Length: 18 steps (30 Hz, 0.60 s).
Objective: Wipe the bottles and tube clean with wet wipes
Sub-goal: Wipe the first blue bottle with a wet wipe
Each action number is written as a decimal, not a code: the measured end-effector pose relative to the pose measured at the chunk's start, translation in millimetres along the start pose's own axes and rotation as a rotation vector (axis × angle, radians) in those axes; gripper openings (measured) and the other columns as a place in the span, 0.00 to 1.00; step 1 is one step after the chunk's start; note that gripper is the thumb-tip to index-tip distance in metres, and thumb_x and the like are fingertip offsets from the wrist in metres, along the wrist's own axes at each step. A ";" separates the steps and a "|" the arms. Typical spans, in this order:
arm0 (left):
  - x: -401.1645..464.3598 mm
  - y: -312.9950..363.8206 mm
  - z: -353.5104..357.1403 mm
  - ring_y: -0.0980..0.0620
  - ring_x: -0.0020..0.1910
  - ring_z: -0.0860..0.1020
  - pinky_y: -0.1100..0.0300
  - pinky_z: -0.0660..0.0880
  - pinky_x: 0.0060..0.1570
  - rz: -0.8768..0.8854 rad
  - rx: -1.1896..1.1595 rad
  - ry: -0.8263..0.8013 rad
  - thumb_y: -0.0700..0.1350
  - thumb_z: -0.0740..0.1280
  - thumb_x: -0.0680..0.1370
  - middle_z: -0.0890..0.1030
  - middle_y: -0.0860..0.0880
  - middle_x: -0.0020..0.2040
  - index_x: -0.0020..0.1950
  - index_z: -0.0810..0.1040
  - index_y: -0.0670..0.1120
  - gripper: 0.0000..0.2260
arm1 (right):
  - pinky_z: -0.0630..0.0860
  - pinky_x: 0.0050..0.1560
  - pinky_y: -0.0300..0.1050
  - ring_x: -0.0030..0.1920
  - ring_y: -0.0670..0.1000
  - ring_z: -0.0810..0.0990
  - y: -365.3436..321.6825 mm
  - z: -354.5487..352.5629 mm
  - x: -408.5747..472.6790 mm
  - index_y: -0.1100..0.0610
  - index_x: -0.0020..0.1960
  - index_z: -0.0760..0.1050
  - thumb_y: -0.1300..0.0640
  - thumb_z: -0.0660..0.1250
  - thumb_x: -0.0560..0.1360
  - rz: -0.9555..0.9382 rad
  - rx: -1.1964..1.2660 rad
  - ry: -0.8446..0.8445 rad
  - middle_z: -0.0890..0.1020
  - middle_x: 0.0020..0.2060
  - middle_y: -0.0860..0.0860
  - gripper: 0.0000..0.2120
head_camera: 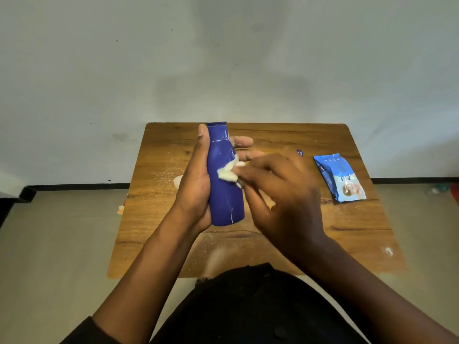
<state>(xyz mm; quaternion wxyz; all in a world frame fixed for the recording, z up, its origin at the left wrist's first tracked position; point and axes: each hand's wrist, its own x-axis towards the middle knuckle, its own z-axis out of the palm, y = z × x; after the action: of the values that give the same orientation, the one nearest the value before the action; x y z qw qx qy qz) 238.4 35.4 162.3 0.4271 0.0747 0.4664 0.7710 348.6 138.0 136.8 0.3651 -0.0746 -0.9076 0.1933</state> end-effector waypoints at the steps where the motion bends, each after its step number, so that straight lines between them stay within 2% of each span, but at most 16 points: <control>1: -1.2 -2.9 2.4 0.48 0.43 0.83 0.55 0.81 0.42 -0.012 -0.024 -0.014 0.65 0.51 0.84 0.83 0.44 0.48 0.59 0.79 0.42 0.30 | 0.72 0.50 0.43 0.52 0.53 0.80 1.8 -0.8 8.5 0.59 0.58 0.85 0.62 0.73 0.78 0.039 0.001 0.048 0.86 0.52 0.54 0.09; 5: -6.3 -9.9 10.3 0.51 0.39 0.86 0.60 0.81 0.34 0.002 0.009 -0.014 0.61 0.53 0.85 0.86 0.47 0.42 0.56 0.81 0.46 0.23 | 0.79 0.44 0.51 0.51 0.52 0.80 2.6 -2.2 33.2 0.56 0.59 0.85 0.61 0.71 0.80 0.158 0.059 0.156 0.85 0.50 0.51 0.09; 7: -6.2 -9.0 11.0 0.50 0.39 0.86 0.59 0.81 0.33 0.014 0.025 -0.001 0.60 0.54 0.85 0.86 0.46 0.42 0.56 0.81 0.47 0.22 | 0.82 0.43 0.53 0.52 0.52 0.81 -0.2 -1.7 35.6 0.56 0.61 0.85 0.60 0.70 0.80 0.197 0.139 0.147 0.84 0.52 0.52 0.11; 9: -5.1 -7.7 9.4 0.50 0.39 0.86 0.59 0.81 0.33 0.035 0.029 0.014 0.60 0.54 0.84 0.86 0.46 0.42 0.54 0.83 0.47 0.22 | 0.83 0.44 0.51 0.54 0.51 0.82 -2.5 -2.5 32.8 0.57 0.62 0.84 0.61 0.70 0.81 0.210 0.220 0.122 0.84 0.53 0.52 0.11; 12: -5.7 -7.0 8.5 0.49 0.40 0.85 0.56 0.82 0.37 0.035 -0.039 0.003 0.62 0.55 0.84 0.84 0.44 0.43 0.51 0.84 0.45 0.25 | 0.82 0.47 0.49 0.55 0.50 0.82 -11.3 -3.8 20.0 0.58 0.60 0.85 0.65 0.70 0.80 0.173 0.246 0.074 0.83 0.55 0.53 0.11; 16: -4.2 -12.0 5.2 0.48 0.41 0.84 0.56 0.82 0.41 0.014 -0.038 -0.013 0.64 0.54 0.84 0.83 0.43 0.43 0.57 0.82 0.42 0.29 | 0.80 0.51 0.52 0.56 0.54 0.82 -21.3 -3.6 0.1 0.60 0.57 0.86 0.62 0.69 0.79 0.020 0.090 -0.004 0.84 0.55 0.58 0.10; 18: -4.4 -15.1 6.8 0.49 0.39 0.84 0.57 0.82 0.38 0.003 -0.039 0.010 0.64 0.53 0.84 0.83 0.43 0.41 0.52 0.83 0.43 0.28 | 0.79 0.50 0.55 0.57 0.55 0.83 -15.6 -4.9 3.4 0.59 0.57 0.86 0.61 0.69 0.79 0.009 0.047 0.011 0.85 0.53 0.56 0.10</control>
<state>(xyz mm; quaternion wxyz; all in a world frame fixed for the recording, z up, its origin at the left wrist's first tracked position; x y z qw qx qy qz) 253.5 39.7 155.5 0.4251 0.0634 0.4533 0.7809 349.7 126.1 148.5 0.3708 -0.0712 -0.9005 0.2158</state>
